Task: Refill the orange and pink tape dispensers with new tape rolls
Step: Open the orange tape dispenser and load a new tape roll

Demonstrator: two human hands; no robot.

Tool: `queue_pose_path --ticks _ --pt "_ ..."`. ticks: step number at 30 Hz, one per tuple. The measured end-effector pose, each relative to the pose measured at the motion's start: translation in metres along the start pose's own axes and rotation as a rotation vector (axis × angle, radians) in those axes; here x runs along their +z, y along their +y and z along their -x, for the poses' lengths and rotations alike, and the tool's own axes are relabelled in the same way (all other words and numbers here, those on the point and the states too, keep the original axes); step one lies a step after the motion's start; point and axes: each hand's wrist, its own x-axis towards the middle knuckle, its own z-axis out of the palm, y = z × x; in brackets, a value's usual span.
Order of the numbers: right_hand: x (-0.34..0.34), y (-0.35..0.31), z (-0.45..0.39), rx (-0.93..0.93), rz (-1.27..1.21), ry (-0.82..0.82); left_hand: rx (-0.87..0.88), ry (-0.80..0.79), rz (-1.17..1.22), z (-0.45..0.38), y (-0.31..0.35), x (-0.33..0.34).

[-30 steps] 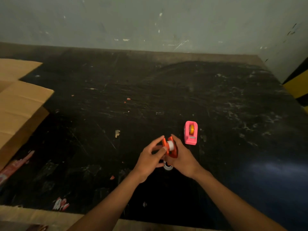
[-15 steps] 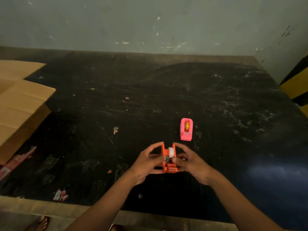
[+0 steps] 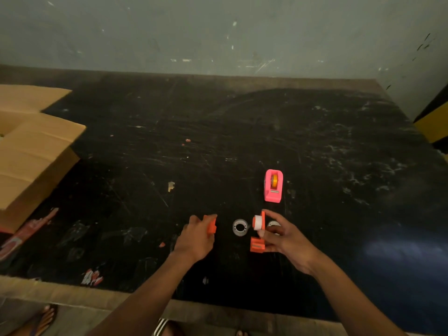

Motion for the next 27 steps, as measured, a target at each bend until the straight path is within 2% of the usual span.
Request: queue_pose_path --ticks 3,6,8,10,12,18,21,25,27 --pt "0.000 0.002 0.002 -0.001 -0.021 0.004 -0.014 -0.009 -0.054 0.000 -0.002 -0.003" --pt "0.002 0.003 0.004 -0.010 -0.022 -0.012 0.017 0.113 -0.091 0.006 0.002 -0.002" --pt "0.005 0.005 0.004 -0.018 -0.018 -0.044 0.129 0.169 0.093 0.011 0.012 0.001" --pt "0.009 0.008 0.004 -0.036 0.001 -0.080 0.229 0.067 0.426 0.018 0.028 0.005" --pt "0.014 0.010 0.004 -0.041 0.045 -0.115 0.263 -0.047 0.648 0.025 0.042 0.007" --pt "0.015 0.008 0.006 -0.041 0.078 -0.137 0.189 -0.022 0.759 0.026 0.048 0.008" --pt "0.009 0.007 0.005 -0.030 0.026 -0.081 0.161 0.058 0.601 0.024 0.041 0.003" --pt "0.000 0.006 0.004 -0.028 0.000 -0.013 0.272 0.197 -0.067 0.019 0.028 0.003" --pt "-0.003 0.008 0.003 -0.031 -0.003 0.008 0.302 0.192 -0.293 0.016 0.024 0.007"
